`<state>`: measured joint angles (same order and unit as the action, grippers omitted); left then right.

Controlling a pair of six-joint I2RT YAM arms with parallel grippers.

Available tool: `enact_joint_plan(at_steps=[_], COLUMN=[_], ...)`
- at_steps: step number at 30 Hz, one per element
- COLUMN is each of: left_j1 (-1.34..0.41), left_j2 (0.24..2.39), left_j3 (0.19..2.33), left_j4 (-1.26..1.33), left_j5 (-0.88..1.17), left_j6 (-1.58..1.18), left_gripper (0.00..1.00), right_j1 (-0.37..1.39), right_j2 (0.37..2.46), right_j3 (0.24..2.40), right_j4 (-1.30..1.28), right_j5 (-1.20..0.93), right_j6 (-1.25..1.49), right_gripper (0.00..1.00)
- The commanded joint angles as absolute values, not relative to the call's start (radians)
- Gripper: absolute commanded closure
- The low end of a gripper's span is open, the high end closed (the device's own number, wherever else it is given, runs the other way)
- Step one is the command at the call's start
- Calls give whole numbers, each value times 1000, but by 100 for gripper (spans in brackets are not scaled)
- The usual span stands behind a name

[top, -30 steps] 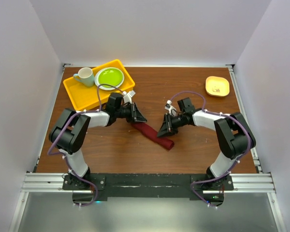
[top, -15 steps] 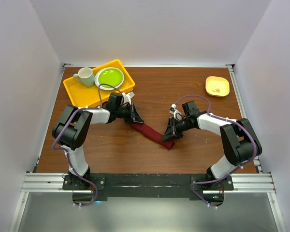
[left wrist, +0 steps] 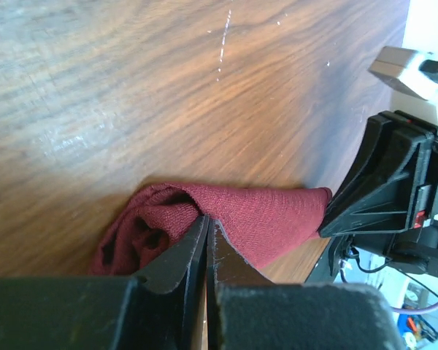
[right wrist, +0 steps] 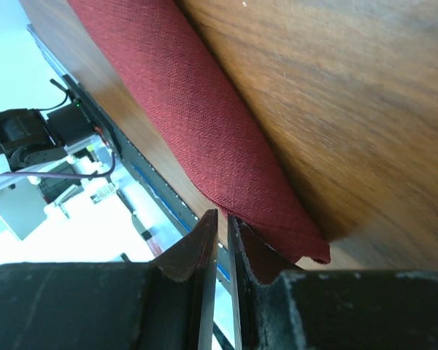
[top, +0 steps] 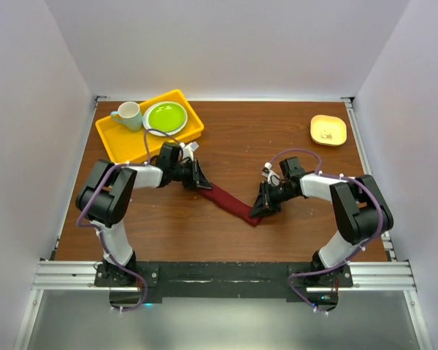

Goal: Fold the napkin, place the utensils inside, and roll it up
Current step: Roll the napkin with the utensil

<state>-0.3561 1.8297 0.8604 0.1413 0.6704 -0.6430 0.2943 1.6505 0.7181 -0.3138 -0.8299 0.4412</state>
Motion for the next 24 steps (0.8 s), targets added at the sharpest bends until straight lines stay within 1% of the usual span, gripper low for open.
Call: enact_joint_plan(at_steps=[1, 5, 8, 11, 19, 21, 24], left_j1=[-327, -328, -328, -328, -324, -322, -318], left_j2=[1862, 1807, 1752, 1738, 1830, 1890, 1922], left_j3=[919, 943, 942, 939, 908, 940, 995], left_j4=[123, 89, 72, 58, 104, 81, 68], left_j5=[600, 607, 623, 640, 634, 617, 581], left_j6=[-575, -584, -603, -615, -609, -589, -565], left_gripper=[92, 92, 91, 91, 91, 91, 91], right_j1=[290, 291, 291, 288, 276, 270, 270], right_j2=[1643, 1585, 1546, 1557, 1634, 1663, 1712], right_j3=[770, 830, 844, 833, 772, 781, 818], right_j4=[-345, -440, -471, -462, -381, -373, -388], right_j5=[-756, -776, -773, -769, -726, -719, -712], right_j6=[393, 383, 377, 374, 359, 345, 319], right_gripper=[85, 84, 83, 82, 83, 83, 84])
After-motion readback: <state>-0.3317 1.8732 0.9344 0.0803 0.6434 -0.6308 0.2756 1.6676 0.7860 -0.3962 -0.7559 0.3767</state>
